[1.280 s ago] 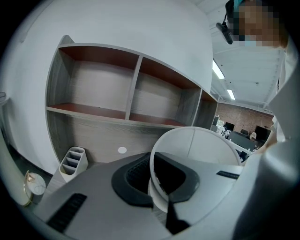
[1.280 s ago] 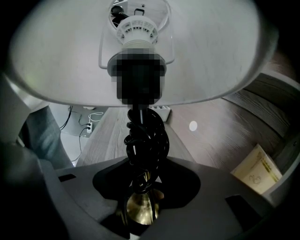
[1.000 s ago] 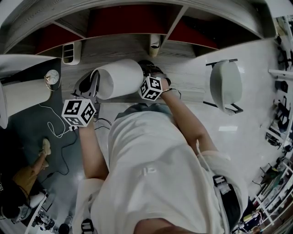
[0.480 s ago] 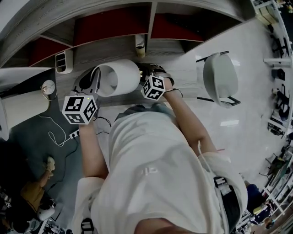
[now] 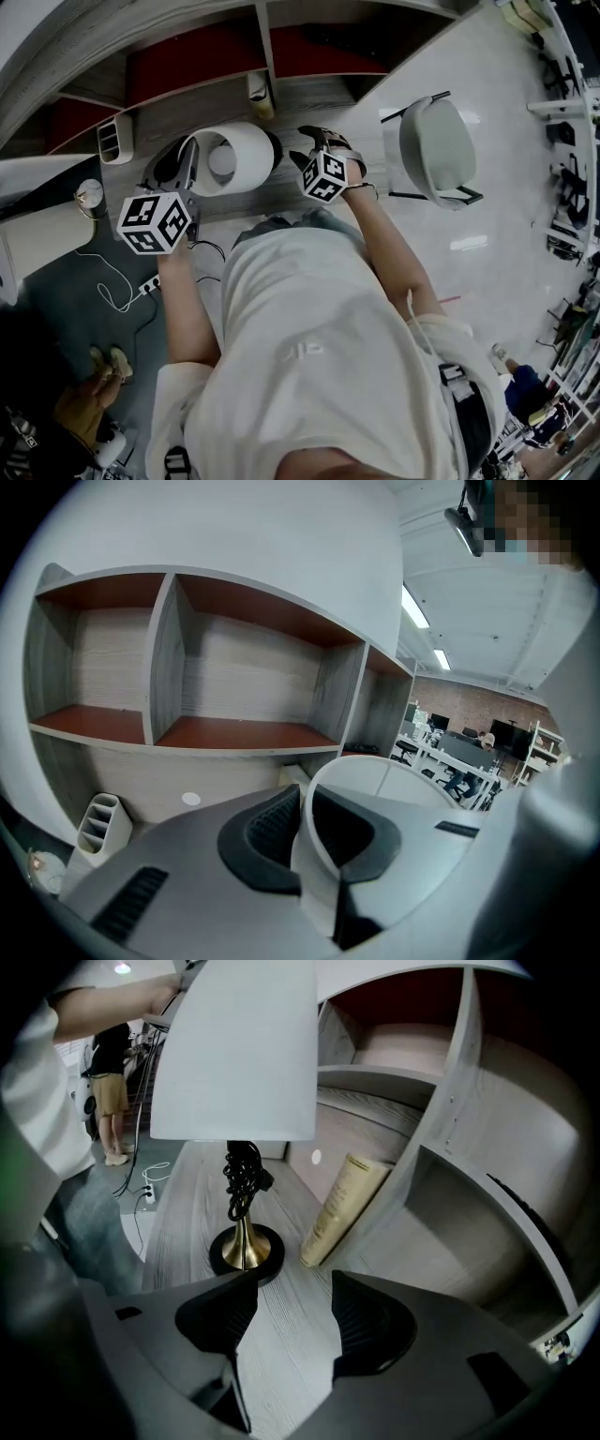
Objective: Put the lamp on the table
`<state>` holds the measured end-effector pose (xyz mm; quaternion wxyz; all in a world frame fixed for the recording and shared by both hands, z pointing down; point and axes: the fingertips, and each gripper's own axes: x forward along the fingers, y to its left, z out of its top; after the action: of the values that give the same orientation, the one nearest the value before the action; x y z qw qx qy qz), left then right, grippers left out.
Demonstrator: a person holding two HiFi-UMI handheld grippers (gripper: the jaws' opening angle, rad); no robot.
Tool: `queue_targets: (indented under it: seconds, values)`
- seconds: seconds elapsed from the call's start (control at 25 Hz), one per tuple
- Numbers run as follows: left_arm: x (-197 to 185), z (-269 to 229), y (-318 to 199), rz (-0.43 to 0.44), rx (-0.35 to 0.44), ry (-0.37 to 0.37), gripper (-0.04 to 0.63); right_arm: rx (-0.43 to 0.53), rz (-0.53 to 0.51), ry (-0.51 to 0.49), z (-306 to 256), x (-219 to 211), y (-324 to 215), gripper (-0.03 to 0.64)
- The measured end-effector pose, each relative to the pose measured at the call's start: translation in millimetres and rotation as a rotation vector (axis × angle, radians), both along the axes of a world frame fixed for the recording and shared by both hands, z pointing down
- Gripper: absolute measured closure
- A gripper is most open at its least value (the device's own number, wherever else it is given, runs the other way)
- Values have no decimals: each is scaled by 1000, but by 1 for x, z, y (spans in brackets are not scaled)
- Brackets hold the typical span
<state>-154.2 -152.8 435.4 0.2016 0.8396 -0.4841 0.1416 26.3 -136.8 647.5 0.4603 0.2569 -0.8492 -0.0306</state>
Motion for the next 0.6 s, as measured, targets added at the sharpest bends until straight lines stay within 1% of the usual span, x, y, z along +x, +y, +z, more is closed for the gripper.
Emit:
queue_targets:
  seconds: [0.28, 0.6]
  values:
    - [22, -4, -2, -1, 1, -3, 546, 13, 52, 11, -6, 35, 4, 364]
    - [40, -5, -6, -17, -5, 5, 533, 33, 96, -19, -17, 58, 4, 388]
